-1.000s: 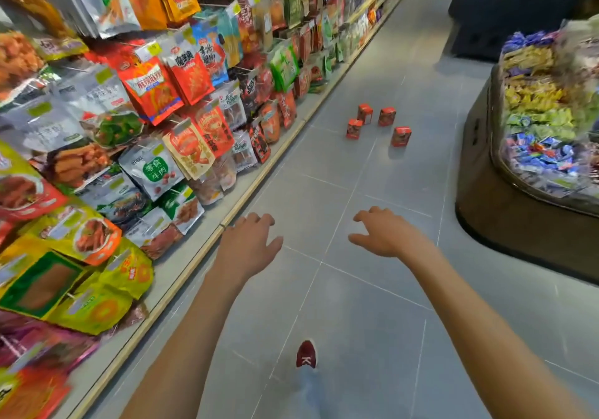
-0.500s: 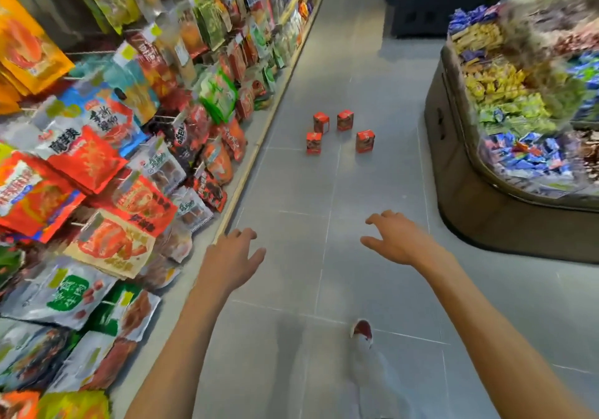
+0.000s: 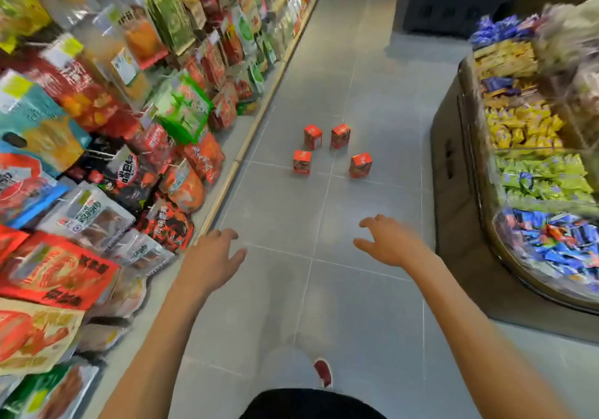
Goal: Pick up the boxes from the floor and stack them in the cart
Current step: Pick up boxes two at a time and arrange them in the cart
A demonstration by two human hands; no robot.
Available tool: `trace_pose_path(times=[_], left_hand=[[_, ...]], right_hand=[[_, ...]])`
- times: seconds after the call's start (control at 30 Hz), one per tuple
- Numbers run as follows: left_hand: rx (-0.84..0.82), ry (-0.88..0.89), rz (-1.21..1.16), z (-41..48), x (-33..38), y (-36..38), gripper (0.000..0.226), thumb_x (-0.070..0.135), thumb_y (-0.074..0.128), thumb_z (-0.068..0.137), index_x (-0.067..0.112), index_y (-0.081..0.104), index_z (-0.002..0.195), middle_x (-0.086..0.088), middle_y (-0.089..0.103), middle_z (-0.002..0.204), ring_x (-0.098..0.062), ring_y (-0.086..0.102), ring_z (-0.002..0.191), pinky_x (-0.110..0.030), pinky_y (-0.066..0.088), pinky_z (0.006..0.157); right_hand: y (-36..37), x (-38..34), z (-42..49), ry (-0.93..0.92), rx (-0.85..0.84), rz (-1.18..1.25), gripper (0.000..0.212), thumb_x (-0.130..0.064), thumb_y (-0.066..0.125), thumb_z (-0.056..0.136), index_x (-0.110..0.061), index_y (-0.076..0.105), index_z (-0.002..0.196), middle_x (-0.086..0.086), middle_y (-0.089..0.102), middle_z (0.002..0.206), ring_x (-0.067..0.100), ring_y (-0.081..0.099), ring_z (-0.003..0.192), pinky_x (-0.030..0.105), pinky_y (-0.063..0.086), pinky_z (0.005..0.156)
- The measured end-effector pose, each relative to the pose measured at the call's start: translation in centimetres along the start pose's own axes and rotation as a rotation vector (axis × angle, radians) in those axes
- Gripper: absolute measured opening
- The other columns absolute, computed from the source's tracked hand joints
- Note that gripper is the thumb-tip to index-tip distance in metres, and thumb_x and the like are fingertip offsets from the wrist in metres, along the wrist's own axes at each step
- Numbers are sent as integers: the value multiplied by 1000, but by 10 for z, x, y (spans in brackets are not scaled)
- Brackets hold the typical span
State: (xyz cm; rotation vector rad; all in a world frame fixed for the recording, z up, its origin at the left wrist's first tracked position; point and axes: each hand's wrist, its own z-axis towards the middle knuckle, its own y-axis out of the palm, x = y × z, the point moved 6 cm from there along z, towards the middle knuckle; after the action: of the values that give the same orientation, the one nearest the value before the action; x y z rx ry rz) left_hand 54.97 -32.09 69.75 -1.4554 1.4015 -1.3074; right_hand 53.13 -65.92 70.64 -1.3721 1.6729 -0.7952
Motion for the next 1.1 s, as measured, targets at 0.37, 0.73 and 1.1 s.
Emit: trace_pose_path(times=[0.37,0.73,1.1], left_hand=[[-159,28,-91,256,36,28,41,49,54,92,24,56,125,-2,61,123,-23,58,114,-43,47,94],[-245,121,-26,506,107,-4,45,48,54,92,22,51,129,-5,62,122,-27,57,114,-42,47,94],[-414,37,84,663,141,20,51,47,52,93,23,45,137,-6,57,131,-28,51,123,-40,41,98]], right_hand=[[-86,91,199,143,-43,23,57,-49,48,97,-19,42,144,9,46,142,29,49,126,42,43,103],[-179,148,368,234,-95,96,56,-50,48,96,-20,42,143,7,48,143,27,49,127,41,44,103],[-221,188,548,162,-230,60,54,-47,49,97,-19,45,143,9,47,143,28,50,126,38,41,102]])
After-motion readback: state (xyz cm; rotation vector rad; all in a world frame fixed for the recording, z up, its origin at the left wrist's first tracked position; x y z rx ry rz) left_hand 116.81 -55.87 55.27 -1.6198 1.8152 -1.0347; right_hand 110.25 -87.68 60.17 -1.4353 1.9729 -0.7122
